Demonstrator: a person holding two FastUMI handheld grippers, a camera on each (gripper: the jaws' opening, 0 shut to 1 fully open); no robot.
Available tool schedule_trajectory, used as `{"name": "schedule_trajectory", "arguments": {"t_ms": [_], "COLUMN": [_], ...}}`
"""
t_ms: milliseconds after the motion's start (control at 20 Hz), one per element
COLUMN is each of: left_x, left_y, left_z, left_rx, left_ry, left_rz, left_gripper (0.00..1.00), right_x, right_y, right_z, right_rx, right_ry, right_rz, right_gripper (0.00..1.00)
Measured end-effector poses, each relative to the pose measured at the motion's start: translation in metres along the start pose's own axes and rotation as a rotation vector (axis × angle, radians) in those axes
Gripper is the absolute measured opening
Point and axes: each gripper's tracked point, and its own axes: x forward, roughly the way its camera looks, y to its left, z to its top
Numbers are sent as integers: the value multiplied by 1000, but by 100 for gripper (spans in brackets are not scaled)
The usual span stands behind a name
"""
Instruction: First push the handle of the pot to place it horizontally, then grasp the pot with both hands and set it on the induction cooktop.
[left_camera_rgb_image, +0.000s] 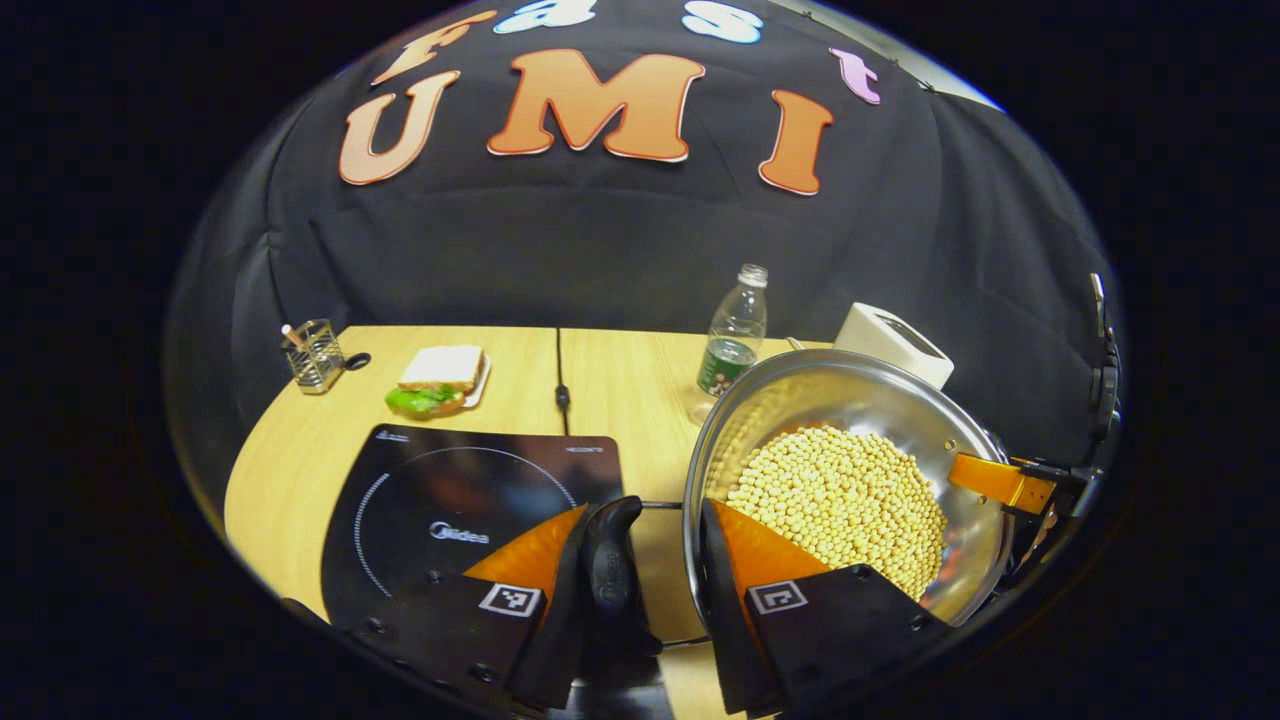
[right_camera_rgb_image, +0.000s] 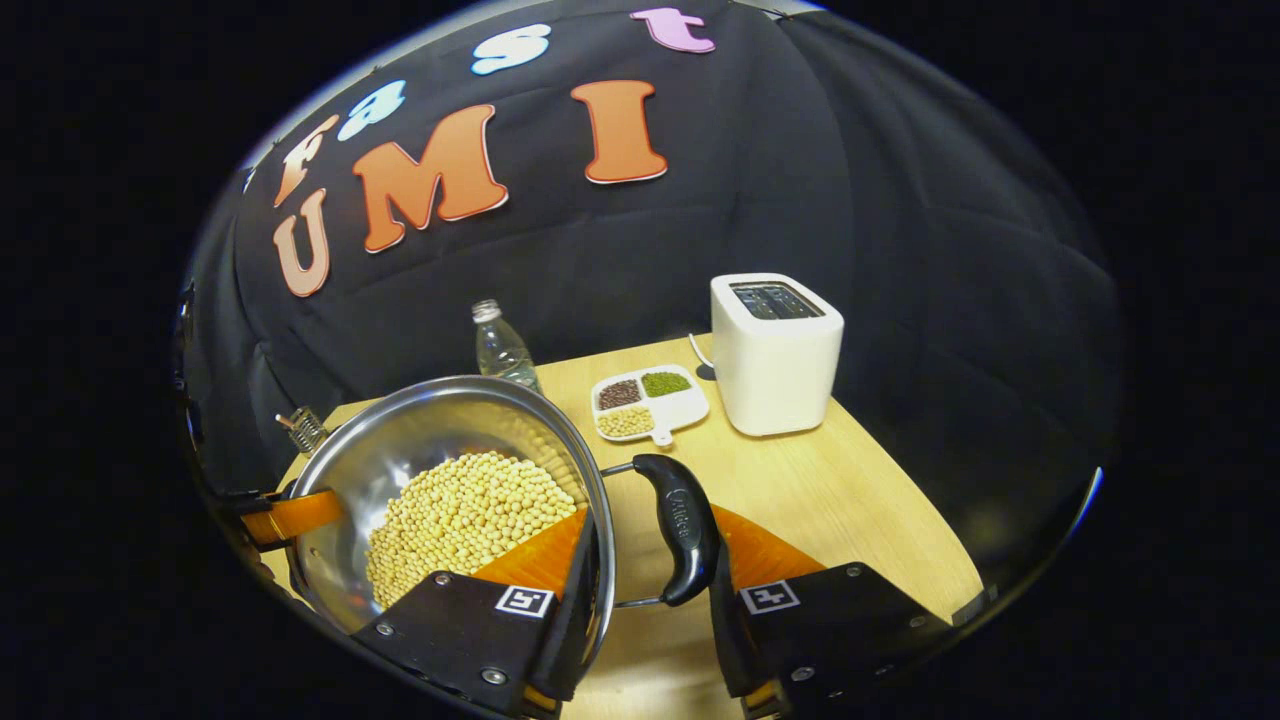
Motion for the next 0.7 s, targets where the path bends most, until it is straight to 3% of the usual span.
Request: {"name": "schedule_trajectory", "arguments": {"t_ms": [700], "left_x": [-49], "left_y": [158], "left_z": [15], "left_rx": [-69], "left_ry": [-32], "left_rz": [116], "left_gripper": [58], "right_x": [-2], "right_y": [157], "right_z": [-8], "right_rx": [-38], "right_ry": [26], "right_rz": [126], "right_gripper": [54]}}
